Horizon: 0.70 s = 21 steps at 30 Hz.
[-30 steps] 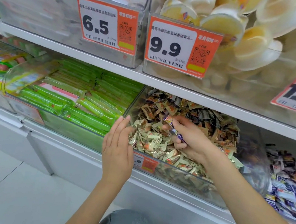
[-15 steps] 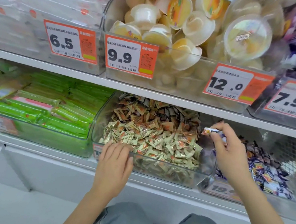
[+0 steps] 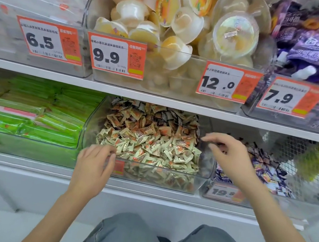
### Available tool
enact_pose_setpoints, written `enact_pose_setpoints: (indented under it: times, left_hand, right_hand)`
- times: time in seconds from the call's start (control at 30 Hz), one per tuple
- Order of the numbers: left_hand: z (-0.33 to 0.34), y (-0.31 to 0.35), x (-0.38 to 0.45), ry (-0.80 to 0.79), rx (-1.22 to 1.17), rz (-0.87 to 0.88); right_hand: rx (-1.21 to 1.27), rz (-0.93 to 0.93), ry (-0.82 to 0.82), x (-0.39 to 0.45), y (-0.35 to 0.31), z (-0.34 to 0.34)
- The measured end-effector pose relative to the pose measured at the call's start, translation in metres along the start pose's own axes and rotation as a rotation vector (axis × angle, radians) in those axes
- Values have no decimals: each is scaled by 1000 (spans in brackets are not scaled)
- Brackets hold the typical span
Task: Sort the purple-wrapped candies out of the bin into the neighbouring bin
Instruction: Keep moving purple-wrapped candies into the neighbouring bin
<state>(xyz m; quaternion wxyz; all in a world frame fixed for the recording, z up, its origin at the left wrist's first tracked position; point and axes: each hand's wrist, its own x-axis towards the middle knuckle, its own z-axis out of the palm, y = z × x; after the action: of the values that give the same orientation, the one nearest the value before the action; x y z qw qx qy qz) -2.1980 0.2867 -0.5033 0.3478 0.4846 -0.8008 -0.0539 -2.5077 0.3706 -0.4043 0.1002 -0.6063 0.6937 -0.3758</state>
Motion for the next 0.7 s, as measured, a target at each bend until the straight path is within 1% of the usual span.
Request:
enact_pose_setpoints:
  times: [0.07,0.17,0.27,0.33,0.4,0.47,0.5,0.6,0.63,0.7]
  left_hand:
    - [-4,-8,2,15,24,-23]
    - [-6,-15,-3,1,61,27]
    - [-8,-15,-1,-6,34,19]
    - [-11,-15,3,-4,13,28]
    - [-13,-16,6,-5,-22,40]
    - [-16,-18,9,22,-64,53]
    - [-17,-20,11,57,-59,77]
    - [-15,-29,22,152,79,127]
    - [-13,-31,27,171,96,128]
    - [-7,-32,33,199,80,130]
  right_hand:
    - [34,-97,-67,16,-28,30]
    - [-5,-203,-253,52,-57,87]
    - [-112,-195,-403,95,-71,142]
    - [-191,-214,-423,120,-75,171]
    - [-350,-255,-434,139,-71,192]
    - [-460,-265,-535,142,-60,204]
    - [-470,-273,-566,138,-53,208]
    - [-427,-374,-562,114,-37,200]
    - [-439,-407,-587,106,-34,194]
    - [-473,-421,-687,97,-34,180]
